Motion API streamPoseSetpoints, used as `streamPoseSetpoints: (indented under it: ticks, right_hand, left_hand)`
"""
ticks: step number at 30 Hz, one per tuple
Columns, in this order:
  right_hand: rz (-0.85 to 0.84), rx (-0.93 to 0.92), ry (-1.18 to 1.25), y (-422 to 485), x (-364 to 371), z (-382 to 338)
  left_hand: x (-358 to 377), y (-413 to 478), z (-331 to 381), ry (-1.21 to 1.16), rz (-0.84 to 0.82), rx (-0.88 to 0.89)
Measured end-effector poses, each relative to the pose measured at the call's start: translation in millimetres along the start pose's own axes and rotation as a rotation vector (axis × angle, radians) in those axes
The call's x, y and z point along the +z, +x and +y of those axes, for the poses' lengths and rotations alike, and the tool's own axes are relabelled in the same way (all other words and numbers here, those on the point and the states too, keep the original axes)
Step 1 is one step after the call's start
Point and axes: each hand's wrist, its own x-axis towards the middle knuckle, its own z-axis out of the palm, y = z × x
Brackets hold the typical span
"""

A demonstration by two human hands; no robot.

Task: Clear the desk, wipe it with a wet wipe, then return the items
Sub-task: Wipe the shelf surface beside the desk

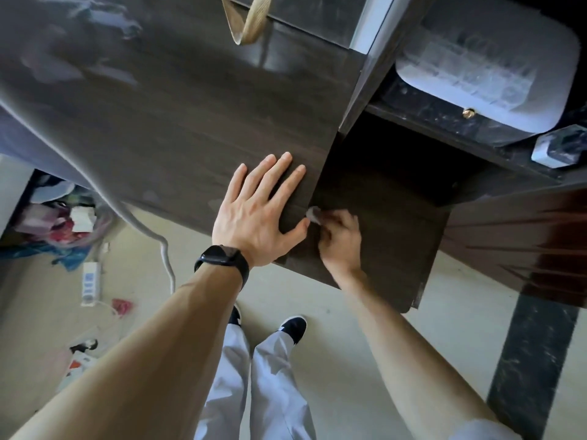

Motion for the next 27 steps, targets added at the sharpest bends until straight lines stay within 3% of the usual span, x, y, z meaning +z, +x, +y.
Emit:
streamPoseSetpoints:
  ticks: [4,6,11,15,20,22,25,27]
  right_hand:
    - [-0.279,-0.099,0.064,-114.2,-12.9,6.7]
    - [-0.334,-0.086,0.069,-130.4,-28.4,19.9]
    - [-0.030,0.039,0.026,-30.9,-47.3,27.2]
    - [0.069,0.154,-0.037,39.5,-18.2,27.1]
    - [0.056,0.061,-0.070,-24.1,25.2,-29.5]
    - [-0.044,0.075,0.023,-71.2,23.9,-36.3]
    - [-0.362,0.053,0.143,-122.9,13.6,-30.0]
    - [-0.405,0.090,0.211,-131.0,0.7,-25.4]
  left_hand:
    - [-1.9,1.0,-0.2,0.007,-0.020,-0.002]
    - [-1.1,0.4,-0.4,0.009,-0.033,0.001]
    - [0.0,0.2,-0.9,0.012,-0.019,0.014]
    - [1.0,-1.2,-0.3,0.002,0.003,0.001]
    - [0.6,-0.7,0.3,0.000,0.007,0.017]
    - [-1.0,-1.2,1.5,0.006,-0.001,0.015]
    - [-3.3,0.2,1.9,0.005,-0.009,0.010]
    - [-2.6,-1.1,1.8,0.000,-0.016,0.008]
